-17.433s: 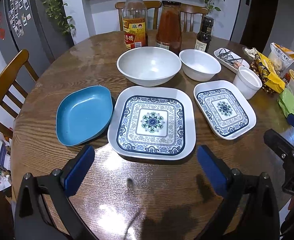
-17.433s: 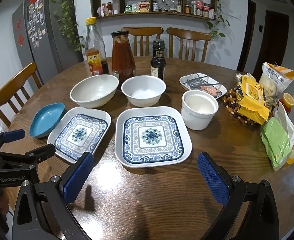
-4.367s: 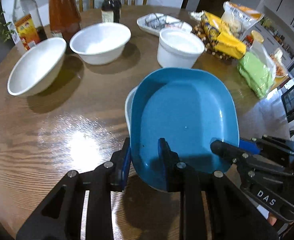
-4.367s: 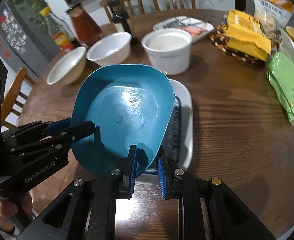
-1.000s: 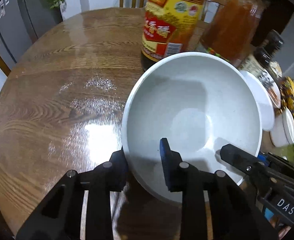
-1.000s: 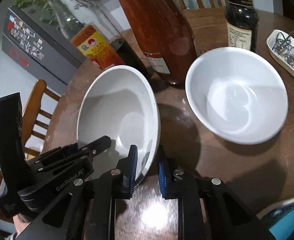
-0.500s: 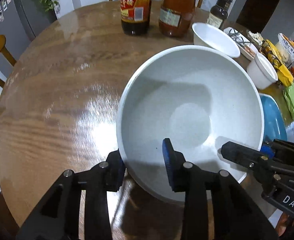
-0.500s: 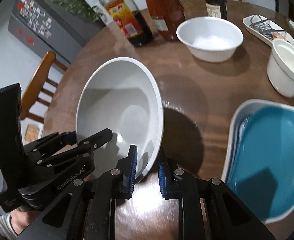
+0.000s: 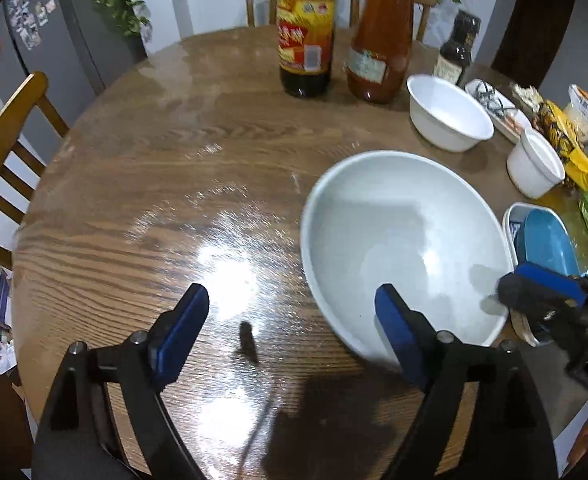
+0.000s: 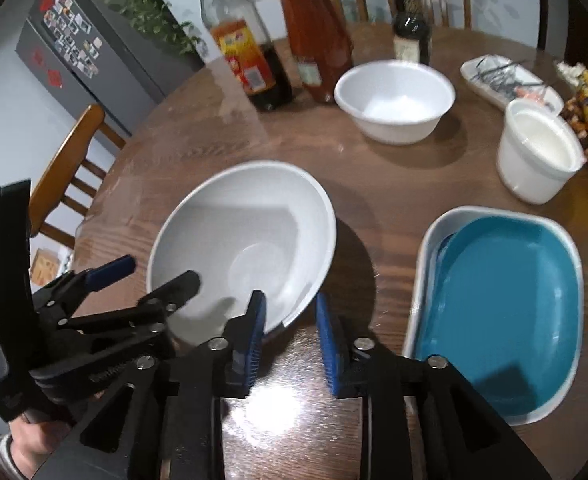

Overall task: Organize plates and bowls
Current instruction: 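Slide the large white bowl toward the table centre and release, then move the left gripper to the medium white bowl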

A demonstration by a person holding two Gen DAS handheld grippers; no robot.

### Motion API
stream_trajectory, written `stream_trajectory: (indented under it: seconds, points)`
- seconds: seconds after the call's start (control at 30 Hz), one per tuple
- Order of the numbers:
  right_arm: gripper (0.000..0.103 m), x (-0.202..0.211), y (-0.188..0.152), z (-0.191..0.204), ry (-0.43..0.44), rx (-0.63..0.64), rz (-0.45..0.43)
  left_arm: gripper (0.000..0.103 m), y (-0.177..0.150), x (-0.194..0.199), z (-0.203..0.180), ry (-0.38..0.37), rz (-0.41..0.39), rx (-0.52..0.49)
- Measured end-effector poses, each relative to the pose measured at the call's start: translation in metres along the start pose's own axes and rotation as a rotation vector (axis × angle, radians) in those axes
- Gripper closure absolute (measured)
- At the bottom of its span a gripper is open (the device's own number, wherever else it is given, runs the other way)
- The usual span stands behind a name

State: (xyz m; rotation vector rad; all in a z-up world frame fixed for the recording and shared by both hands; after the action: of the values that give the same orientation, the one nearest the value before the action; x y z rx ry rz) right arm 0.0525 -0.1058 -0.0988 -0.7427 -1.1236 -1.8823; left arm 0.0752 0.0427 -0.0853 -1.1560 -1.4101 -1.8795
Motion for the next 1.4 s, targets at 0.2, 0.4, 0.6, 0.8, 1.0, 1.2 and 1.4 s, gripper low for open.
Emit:
stream_trajectory:
  seconds: [0.2, 0.4, 0.6, 0.8, 1.0, 1.2, 1.4]
  points:
    - [0.064, 0.027, 0.009, -0.008, 0.026, -0.015, -0.073, 0.008, 0.005, 0.016, 0.0, 0.019, -0.049, 0.009]
    - [0.059, 0.051, 0.014, -0.015, 0.058, -0.031, -0.133, 0.004, 0.014, 0.036, -0.007, 0.036, -0.122, 0.004]
    - [0.057, 0.067, 0.016, -0.021, 0.075, -0.043, -0.174, 0.004, 0.022, 0.054, -0.019, 0.041, -0.175, -0.014]
    - [0.057, 0.077, 0.016, -0.032, 0.081, -0.058, -0.196, 0.003, 0.027, 0.062, -0.029, 0.043, -0.199, -0.033]
    - [0.057, 0.08, 0.014, -0.046, 0.08, -0.086, -0.202, 0.003, 0.029, 0.06, -0.042, 0.029, -0.193, -0.046]
    - [0.057, 0.083, 0.014, -0.063, 0.069, -0.126, -0.201, 0.003, 0.042, 0.053, -0.048, -0.022, -0.172, -0.045]
    - [0.057, 0.087, 0.027, -0.076, 0.074, -0.165, -0.199, 0.003, 0.086, 0.039, -0.052, -0.062, -0.17, -0.025]
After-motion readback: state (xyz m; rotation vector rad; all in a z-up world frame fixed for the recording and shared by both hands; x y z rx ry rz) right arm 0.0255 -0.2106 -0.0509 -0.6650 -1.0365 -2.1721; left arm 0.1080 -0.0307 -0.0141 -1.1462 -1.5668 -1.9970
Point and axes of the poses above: each gripper's, at about its wrist camera, not at the fingertips, and x roughly against the way its jaws point, z to its left, y to its top, the point moved 6 cm from there along -x, roughly the way its jaws point, and after that the axes turned 12 degrees about -x, right-handed, at the moved point
